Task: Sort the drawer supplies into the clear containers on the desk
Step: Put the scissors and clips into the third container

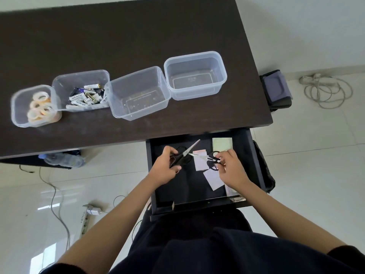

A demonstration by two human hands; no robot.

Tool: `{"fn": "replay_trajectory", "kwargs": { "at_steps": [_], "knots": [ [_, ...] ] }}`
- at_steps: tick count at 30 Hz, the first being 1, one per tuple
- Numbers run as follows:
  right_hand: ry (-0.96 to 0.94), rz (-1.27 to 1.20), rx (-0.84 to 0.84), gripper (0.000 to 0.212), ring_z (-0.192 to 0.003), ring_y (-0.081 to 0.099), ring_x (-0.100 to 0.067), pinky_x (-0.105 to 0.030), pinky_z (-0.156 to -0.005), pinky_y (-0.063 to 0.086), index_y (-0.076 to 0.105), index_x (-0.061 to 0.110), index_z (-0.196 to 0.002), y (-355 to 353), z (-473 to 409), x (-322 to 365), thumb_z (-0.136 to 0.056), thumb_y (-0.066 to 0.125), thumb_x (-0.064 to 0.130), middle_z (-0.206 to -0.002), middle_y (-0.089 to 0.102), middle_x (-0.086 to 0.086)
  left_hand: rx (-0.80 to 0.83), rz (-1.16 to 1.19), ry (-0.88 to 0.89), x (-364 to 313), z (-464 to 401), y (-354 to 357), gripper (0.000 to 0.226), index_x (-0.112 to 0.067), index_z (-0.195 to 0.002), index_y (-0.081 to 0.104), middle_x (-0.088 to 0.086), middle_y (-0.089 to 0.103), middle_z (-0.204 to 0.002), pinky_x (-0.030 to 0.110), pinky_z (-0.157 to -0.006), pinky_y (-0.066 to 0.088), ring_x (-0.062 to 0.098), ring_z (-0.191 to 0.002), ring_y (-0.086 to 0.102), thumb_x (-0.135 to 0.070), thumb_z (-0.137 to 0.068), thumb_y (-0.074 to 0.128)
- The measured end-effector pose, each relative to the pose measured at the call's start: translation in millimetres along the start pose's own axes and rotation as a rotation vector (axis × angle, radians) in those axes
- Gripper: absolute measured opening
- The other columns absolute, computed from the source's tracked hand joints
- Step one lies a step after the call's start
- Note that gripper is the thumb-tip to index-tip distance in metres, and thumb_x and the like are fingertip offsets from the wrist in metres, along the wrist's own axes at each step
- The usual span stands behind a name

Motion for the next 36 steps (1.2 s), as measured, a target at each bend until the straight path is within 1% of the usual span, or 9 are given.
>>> {"fn": "replay_trajectory", "kwargs": {
  "at_steps": [4,7,10,13,18,26,29,34,36],
  "knots": [
    [-0.043,-0.13,-0.191,0.022,-0.085,0.058,-0.013,-0.015,-0.082,0.047,0.059,0.005,-0.105,-7,-9,34,-0.085,0.059,-0.004,-0.107,0.04,-0.001,-0.087,0.076,0.089,-26,11,-43,0.038,-0.026,-0.108,0.044,-0.014,0.053,-0.098,0.005,-0.06,0.044,0.003,-0.078,0.057,-0.003,-0.085,0.064],
    [-0.082,-0.19,-0.341,0.023,-0.083,0.06,-0.008,-0.02,-0.079,0.052,0.06,0.005,-0.102,-8,-16,64,-0.083,0.061,-0.006,-0.108,0.039,-0.002,-0.138,0.112,0.167,-38,13,-84,0.037,-0.024,-0.103,0.051,-0.011,0.057,-0.093,0.005,-0.066,0.046,0.001,-0.077,0.058,0.002,-0.082,0.066],
    [-0.115,-0.241,-0.422,0.022,-0.082,0.059,0.006,-0.006,-0.075,0.048,0.058,0.0,-0.102,-5,-23,94,-0.082,0.062,-0.009,-0.109,0.039,-0.008,-0.165,0.149,0.253,-47,12,-129,0.041,-0.029,-0.096,0.055,-0.01,0.06,-0.098,0.013,-0.085,0.048,0.0,-0.091,0.059,0.006,-0.078,0.068],
    [-0.113,-0.271,-0.461,0.022,-0.081,0.06,0.005,-0.004,-0.076,0.047,0.058,0.001,-0.102,3,-30,119,-0.083,0.061,-0.008,-0.11,0.038,-0.006,-0.222,0.136,0.294,-58,0,-173,0.042,-0.032,-0.094,0.055,-0.013,0.061,-0.097,0.005,-0.076,0.045,-0.001,-0.088,0.059,0.004,-0.077,0.069],
    [-0.113,-0.241,-0.5,0.022,-0.079,0.064,-0.017,-0.005,-0.08,0.048,0.057,0.002,-0.102,16,-37,150,-0.082,0.062,-0.008,-0.109,0.037,-0.002,-0.221,0.077,0.251,-67,-46,-217,0.036,-0.02,-0.102,0.057,-0.002,0.063,-0.106,0.024,-0.087,0.045,0.012,-0.094,0.06,0.0,-0.076,0.071],
    [-0.065,-0.221,-0.609,0.021,-0.081,0.064,-0.015,-0.007,-0.08,0.048,0.057,0.002,-0.102,21,-30,177,-0.083,0.062,-0.005,-0.108,0.038,-0.002,-0.008,-0.085,0.225,-65,-91,-210,0.042,-0.011,-0.114,0.054,0.004,0.058,-0.114,0.022,-0.083,0.041,0.015,-0.099,0.054,0.007,-0.077,0.06],
    [-0.031,-0.2,-0.63,0.021,-0.081,0.063,-0.012,-0.006,-0.079,0.049,0.057,0.004,-0.101,23,-25,181,-0.083,0.062,-0.005,-0.107,0.037,0.0,0.055,-0.153,0.242,-60,-95,-211,0.038,-0.011,-0.114,0.054,0.008,0.061,-0.119,0.024,-0.09,0.044,0.02,-0.109,0.057,0.006,-0.08,0.054],
    [-0.03,-0.17,-0.623,0.021,-0.08,0.063,-0.013,-0.015,-0.083,0.051,0.057,0.003,-0.101,29,-27,192,-0.082,0.063,-0.005,-0.108,0.038,-0.002,-0.086,-0.295,0.335,-54,-82,-222,0.046,-0.012,-0.129,0.049,0.005,0.051,-0.132,0.029,-0.09,0.046,0.024,-0.11,0.057,-0.005,-0.084,0.053],
    [-0.063,-0.16,-0.619,0.022,-0.081,0.063,-0.013,-0.009,-0.082,0.05,0.058,0.002,-0.102,29,-33,200,-0.082,0.063,-0.005,-0.109,0.039,-0.003,-0.218,-0.377,0.432,-50,-74,-228,0.056,-0.013,-0.134,0.044,0.01,0.041,-0.139,0.034,-0.103,0.038,0.027,-0.123,0.048,-0.024,-0.083,0.064]
  ]
}}
Point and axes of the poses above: each hand's wrist, its own z-axis away from the middle knuckle, its own y-axis out of the palm, x = y × z, the point moved 1 cm from there along -z, towards the middle knuckle
